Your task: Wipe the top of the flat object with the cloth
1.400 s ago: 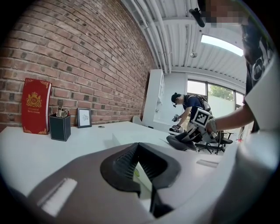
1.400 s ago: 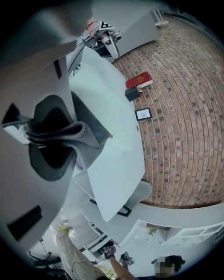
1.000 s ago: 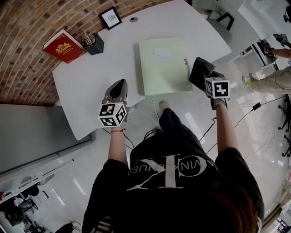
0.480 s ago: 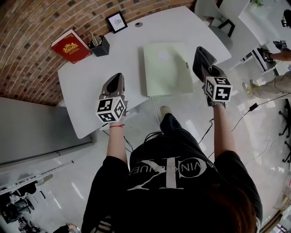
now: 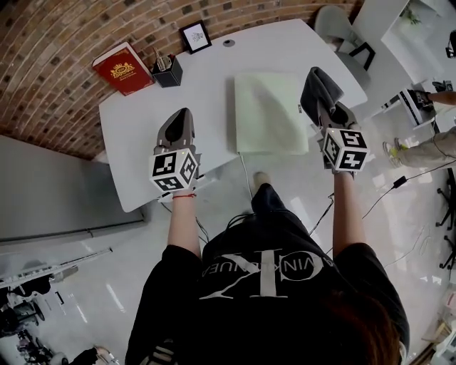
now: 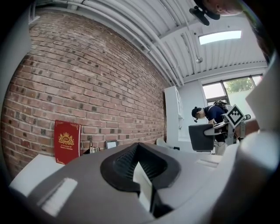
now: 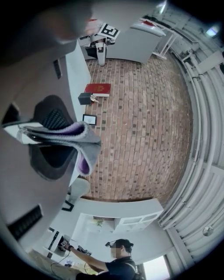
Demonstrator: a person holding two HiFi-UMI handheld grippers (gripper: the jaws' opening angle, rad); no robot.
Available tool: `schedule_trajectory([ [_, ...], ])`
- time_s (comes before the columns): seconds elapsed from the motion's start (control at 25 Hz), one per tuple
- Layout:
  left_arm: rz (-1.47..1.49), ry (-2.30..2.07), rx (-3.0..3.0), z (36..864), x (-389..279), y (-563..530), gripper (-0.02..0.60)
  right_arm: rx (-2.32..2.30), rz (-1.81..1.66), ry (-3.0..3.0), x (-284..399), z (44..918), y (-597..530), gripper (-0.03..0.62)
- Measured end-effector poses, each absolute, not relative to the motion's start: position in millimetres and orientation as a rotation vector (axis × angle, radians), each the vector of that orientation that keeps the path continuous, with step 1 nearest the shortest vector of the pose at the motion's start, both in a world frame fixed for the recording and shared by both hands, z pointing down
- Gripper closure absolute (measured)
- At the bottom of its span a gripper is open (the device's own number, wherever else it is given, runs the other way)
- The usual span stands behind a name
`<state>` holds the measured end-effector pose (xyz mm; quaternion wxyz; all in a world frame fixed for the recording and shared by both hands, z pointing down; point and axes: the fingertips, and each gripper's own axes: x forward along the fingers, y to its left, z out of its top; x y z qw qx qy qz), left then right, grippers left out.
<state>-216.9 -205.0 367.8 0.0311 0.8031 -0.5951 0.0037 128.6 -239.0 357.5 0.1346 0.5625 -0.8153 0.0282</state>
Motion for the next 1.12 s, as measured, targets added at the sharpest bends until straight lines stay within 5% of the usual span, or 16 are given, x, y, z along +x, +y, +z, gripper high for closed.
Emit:
schedule_trajectory([
  [1.12,-0.069,-1.897,2.471,353.8,-227.9,-163.4,0.571,1.710,-0.061,-2.453,122.2,334.0,-184.8,0.539],
])
